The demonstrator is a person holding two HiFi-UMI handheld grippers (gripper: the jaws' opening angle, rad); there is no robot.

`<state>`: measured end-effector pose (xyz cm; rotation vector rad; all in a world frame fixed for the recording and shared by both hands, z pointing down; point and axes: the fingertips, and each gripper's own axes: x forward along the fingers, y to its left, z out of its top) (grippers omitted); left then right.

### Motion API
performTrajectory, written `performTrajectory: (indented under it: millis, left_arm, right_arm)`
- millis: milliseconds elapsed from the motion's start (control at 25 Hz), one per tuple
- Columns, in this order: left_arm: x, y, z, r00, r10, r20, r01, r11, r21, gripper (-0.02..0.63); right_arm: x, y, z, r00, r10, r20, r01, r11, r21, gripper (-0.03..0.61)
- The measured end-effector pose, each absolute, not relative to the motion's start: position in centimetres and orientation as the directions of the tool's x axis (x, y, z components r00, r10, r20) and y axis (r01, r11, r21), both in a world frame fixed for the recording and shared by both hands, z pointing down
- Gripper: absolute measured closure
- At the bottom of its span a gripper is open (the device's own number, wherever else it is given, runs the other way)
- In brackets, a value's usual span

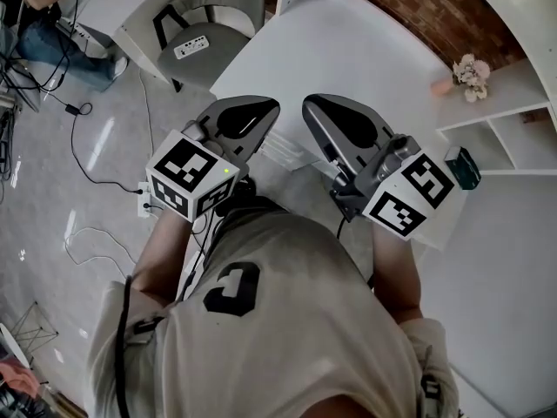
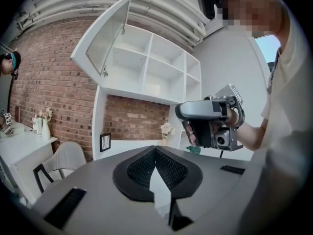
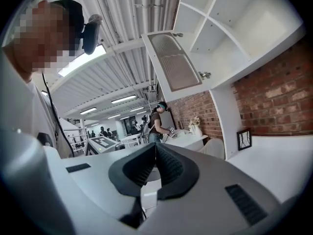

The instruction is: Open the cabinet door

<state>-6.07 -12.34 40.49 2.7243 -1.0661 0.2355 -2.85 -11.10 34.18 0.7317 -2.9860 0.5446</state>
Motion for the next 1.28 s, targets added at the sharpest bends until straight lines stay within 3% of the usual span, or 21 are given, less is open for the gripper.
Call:
performTrajectory:
  millis: [720,1280]
  left_arm:
    - [4.3,-6.4,40.6,0.758,-0.591,0.275,-0.637,-0.761,0.122,0.597]
    - [-0.7,-6.3,41.1,0.74,-0.615,0.273,-0.66,-0.741,0.12,0.597]
  right_arm:
    - [8.5,-5.0,36.4,-0.839,-0.537,0.086,-0.518,0.741,-0.428,0.552]
    - [3.4,-5.2,38.9,-0.859,-0.503,0.095,-0.482,0.729,-0.486,0.552]
